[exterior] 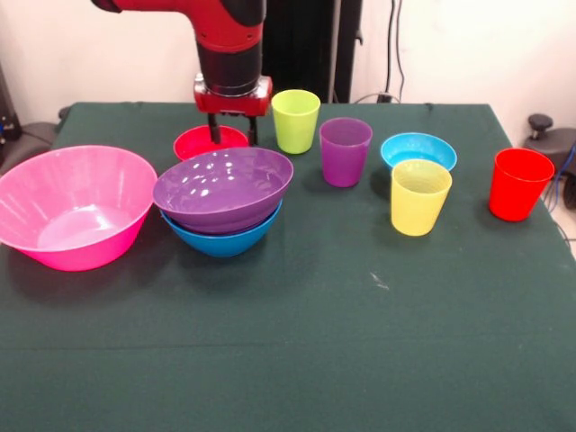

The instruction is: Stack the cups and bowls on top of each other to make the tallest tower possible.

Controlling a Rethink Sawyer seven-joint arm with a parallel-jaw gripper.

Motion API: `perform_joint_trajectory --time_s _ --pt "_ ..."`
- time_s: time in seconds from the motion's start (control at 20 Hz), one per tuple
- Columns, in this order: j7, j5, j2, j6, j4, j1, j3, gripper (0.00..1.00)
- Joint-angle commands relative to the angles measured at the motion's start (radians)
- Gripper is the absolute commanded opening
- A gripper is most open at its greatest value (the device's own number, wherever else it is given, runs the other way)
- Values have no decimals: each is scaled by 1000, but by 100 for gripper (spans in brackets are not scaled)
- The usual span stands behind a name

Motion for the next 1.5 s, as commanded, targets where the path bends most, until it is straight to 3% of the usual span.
perform_joint_trajectory --time_s 0.05,0.7,1.05,1.5 --pt "-197 -101 53 105 -76 -2 72 100" --pt "-126 -137 115 59 -77 17 73 100" --pt "-73 -178 198 -15 -123 29 53 100" --pt "-47 -184 198 -22 -134 33 42 100"
